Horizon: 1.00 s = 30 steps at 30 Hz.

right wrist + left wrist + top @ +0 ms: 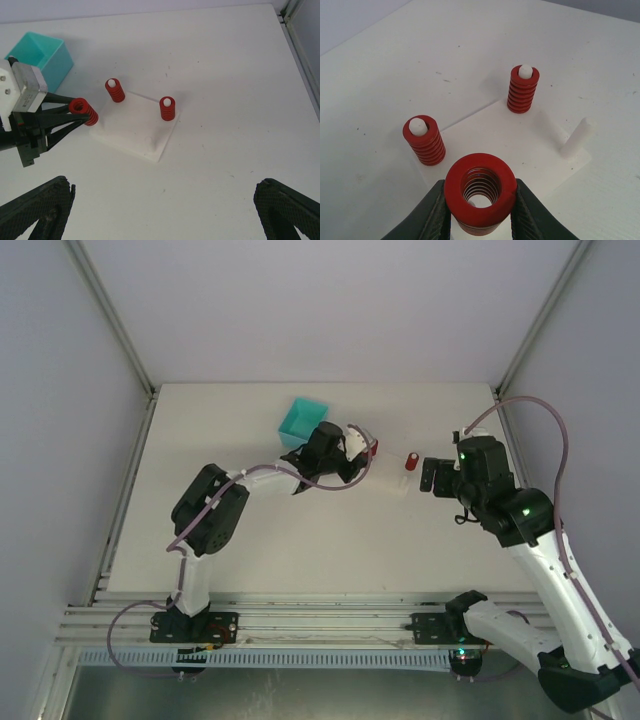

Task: Install the large spring

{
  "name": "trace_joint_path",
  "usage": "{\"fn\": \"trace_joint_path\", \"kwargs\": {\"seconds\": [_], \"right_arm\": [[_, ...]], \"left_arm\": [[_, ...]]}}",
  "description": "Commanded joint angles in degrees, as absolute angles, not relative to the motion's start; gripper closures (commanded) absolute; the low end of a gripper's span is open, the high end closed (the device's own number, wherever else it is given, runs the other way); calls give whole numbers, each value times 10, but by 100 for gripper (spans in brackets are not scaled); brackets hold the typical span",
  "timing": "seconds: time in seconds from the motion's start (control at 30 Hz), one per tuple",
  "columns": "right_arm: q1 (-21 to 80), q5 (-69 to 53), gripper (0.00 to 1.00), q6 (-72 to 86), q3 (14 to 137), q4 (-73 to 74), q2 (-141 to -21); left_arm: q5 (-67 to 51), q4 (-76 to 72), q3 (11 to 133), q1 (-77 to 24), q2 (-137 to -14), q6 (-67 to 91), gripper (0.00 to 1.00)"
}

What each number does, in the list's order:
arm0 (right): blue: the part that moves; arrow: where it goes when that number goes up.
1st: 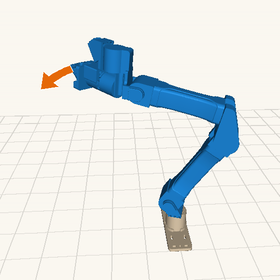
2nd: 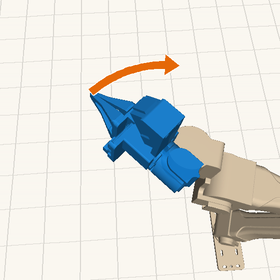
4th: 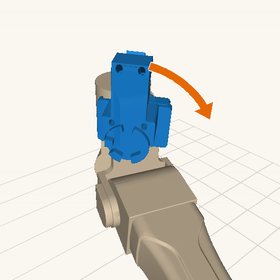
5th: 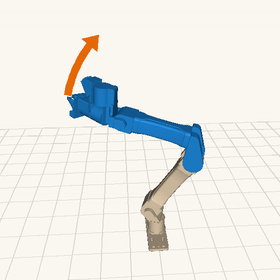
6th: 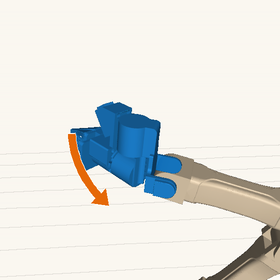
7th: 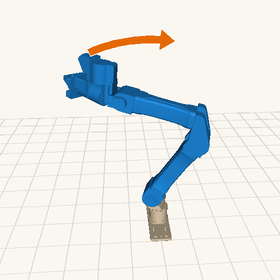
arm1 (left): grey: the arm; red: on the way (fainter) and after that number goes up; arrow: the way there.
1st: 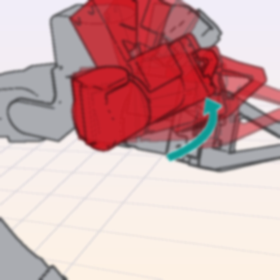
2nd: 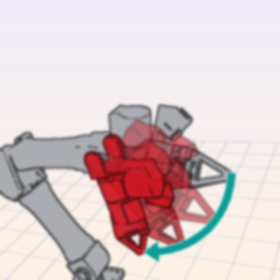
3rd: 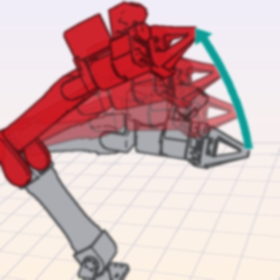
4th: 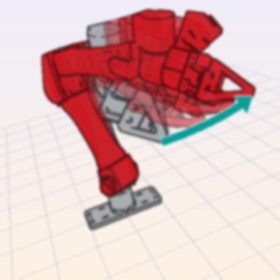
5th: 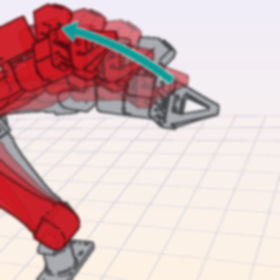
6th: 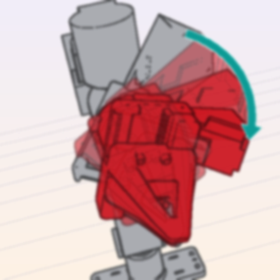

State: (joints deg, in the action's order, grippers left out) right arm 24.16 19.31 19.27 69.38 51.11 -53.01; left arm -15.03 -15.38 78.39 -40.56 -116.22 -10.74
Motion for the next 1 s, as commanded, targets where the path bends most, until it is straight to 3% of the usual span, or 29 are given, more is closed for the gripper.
{"fn": "trace_joint_path", "kwargs": {"seconds": [0.0, 0.97], "right_arm": [[241, 201, 1, 188, 708, 520, -526], [240, 200, 1, 185, 700, 525, -530]], "left_arm": [[-157, -180, 806, -404, -1180, -108, 100], [-169, -158, 835, -388, -1174, -103, 100]]}}
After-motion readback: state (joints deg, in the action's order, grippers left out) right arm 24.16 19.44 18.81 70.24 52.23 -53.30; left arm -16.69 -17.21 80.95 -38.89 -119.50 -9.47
